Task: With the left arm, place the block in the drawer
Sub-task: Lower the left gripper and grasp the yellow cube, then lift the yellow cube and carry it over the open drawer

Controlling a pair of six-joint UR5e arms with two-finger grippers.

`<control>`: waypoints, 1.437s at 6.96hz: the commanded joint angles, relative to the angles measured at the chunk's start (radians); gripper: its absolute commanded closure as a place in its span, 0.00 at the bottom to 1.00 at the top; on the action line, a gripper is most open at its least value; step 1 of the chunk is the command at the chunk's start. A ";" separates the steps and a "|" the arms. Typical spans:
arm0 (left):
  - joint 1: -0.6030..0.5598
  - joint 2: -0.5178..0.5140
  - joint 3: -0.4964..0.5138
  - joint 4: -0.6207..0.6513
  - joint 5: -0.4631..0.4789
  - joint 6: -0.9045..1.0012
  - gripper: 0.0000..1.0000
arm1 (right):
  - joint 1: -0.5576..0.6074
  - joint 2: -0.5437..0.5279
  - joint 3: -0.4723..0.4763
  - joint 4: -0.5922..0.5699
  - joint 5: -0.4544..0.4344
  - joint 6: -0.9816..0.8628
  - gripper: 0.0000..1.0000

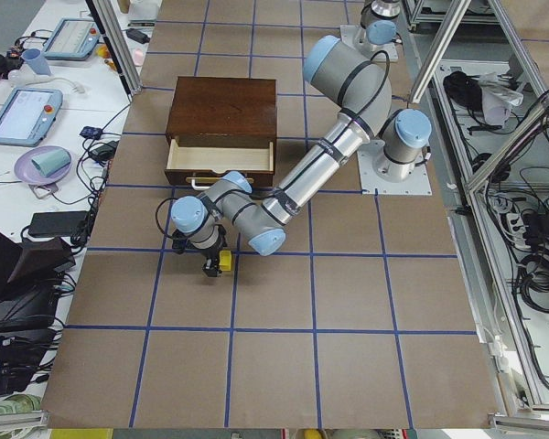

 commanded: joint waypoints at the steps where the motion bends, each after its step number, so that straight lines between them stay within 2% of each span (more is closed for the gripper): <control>1: 0.000 -0.001 0.000 0.000 -0.002 0.000 0.35 | 0.000 0.000 0.000 0.000 0.001 0.000 0.00; 2: 0.000 -0.001 0.001 0.000 -0.002 0.003 0.54 | 0.000 0.000 0.000 0.000 0.001 0.000 0.00; 3: 0.000 0.003 0.003 -0.002 -0.002 0.003 0.68 | 0.000 0.000 0.000 0.000 0.001 0.000 0.00; 4: 0.000 0.012 0.004 -0.002 -0.002 -0.002 0.71 | 0.000 0.000 0.000 0.000 0.001 0.000 0.00; 6: -0.001 0.063 0.009 -0.039 0.001 -0.005 0.72 | 0.000 0.000 0.000 0.000 0.001 0.000 0.00; 9: -0.021 0.193 0.011 -0.198 -0.008 -0.034 0.72 | 0.000 0.000 0.000 0.000 0.001 0.000 0.00; 10: -0.037 0.227 0.009 -0.209 -0.014 -0.052 0.72 | 0.000 0.000 0.000 0.000 0.001 0.000 0.00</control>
